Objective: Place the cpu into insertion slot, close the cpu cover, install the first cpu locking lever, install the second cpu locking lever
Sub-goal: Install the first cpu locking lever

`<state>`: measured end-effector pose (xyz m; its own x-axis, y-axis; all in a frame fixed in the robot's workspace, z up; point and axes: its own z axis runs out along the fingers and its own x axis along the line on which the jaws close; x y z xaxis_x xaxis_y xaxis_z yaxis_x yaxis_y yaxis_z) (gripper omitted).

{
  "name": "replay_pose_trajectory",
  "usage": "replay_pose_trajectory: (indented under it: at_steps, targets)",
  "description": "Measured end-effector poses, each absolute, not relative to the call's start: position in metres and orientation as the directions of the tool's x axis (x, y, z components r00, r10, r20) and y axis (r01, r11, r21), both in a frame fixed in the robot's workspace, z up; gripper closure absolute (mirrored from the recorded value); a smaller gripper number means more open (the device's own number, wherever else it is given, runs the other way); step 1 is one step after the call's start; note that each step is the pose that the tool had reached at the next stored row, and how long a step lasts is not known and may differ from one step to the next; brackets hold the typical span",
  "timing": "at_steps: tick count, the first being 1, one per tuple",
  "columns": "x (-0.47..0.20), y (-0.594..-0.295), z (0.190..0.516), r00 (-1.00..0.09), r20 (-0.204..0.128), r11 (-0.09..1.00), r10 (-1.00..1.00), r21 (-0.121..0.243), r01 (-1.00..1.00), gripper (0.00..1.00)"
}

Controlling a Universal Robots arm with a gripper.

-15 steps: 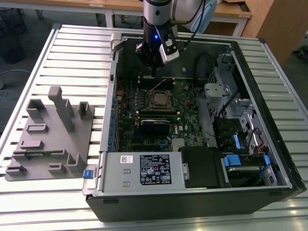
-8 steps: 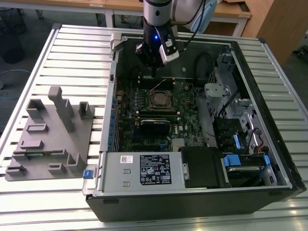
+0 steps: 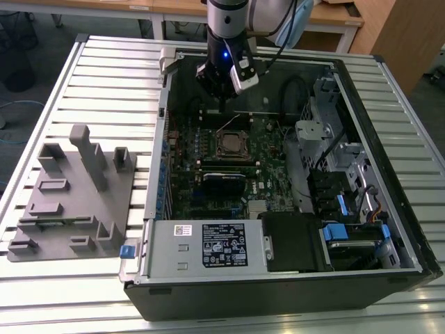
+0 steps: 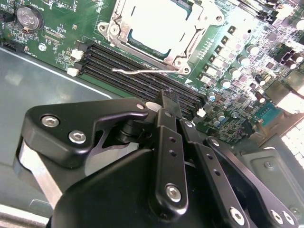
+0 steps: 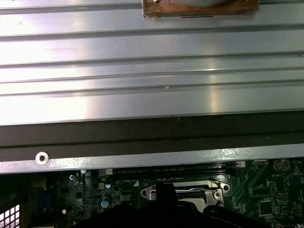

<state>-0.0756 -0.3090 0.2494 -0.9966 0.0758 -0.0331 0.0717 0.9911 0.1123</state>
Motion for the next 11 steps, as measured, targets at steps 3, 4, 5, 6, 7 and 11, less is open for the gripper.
replay_pose_trajectory:
  at_steps: [3,4,5,6,7,11]
  targets:
    - [-0.0756,-0.3090,0.2479,-0.997,-0.033,0.991,0.076,0.112,0.072,0.90]
    - [-0.0755,-0.3090,0.2470,-0.997,-0.033,0.991,0.076,0.112,0.072,0.90]
    - [-0.0752,-0.3090,0.2462,-0.997,-0.033,0.991,0.076,0.112,0.072,0.90]
    - [-0.0747,-0.3090,0.2453,-0.997,-0.033,0.991,0.076,0.112,0.072,0.90]
    - [-0.0739,-0.3090,0.2445,-0.997,-0.033,0.991,0.076,0.112,0.072,0.90]
    - [-0.0677,-0.3090,0.2419,-0.997,-0.033,0.991,0.076,0.112,0.072,0.90]
